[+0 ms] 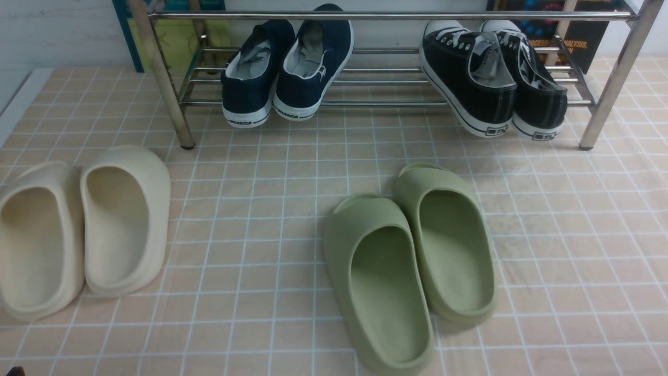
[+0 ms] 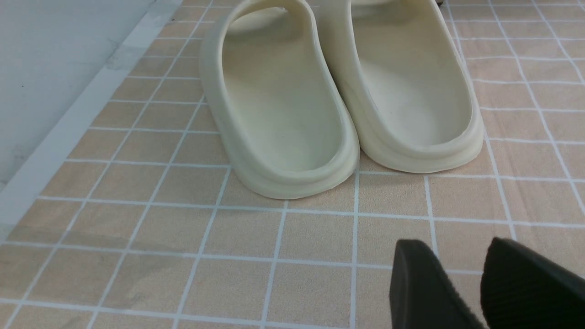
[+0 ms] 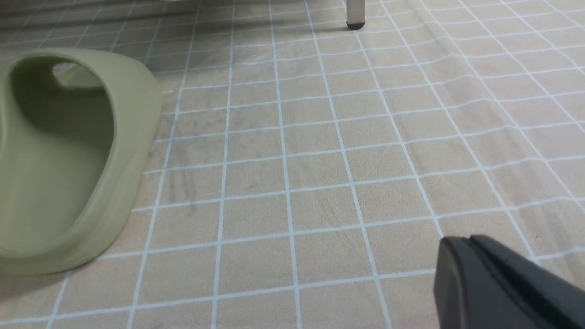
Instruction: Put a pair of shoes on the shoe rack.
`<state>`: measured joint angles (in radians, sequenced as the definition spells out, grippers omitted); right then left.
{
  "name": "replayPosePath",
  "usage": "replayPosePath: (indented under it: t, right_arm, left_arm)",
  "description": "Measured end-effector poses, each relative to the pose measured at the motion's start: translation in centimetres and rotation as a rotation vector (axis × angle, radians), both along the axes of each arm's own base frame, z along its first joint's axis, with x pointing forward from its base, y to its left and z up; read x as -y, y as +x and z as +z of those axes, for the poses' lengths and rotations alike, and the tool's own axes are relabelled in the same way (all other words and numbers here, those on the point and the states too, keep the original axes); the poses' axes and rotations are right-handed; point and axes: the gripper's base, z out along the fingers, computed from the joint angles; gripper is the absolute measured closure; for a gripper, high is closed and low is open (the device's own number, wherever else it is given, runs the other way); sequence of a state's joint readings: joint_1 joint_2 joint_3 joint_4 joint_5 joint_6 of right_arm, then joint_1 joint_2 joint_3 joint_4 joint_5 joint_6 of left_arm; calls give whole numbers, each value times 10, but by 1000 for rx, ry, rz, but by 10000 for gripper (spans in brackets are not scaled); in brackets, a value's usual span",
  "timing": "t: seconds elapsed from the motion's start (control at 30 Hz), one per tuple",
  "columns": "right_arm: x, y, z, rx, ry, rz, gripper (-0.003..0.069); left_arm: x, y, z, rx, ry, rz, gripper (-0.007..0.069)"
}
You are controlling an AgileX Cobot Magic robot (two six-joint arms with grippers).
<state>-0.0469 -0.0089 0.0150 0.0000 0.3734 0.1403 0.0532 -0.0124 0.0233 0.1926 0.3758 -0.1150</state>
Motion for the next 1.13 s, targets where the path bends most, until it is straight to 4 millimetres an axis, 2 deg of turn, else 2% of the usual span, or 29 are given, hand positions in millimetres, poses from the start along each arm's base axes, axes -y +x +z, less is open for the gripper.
replayPosePath:
  t: [1.13]
  right_arm:
    - [0,0,0,-2,0,0,622]
  left_arm:
    - [0,0,0,0,0,0,386]
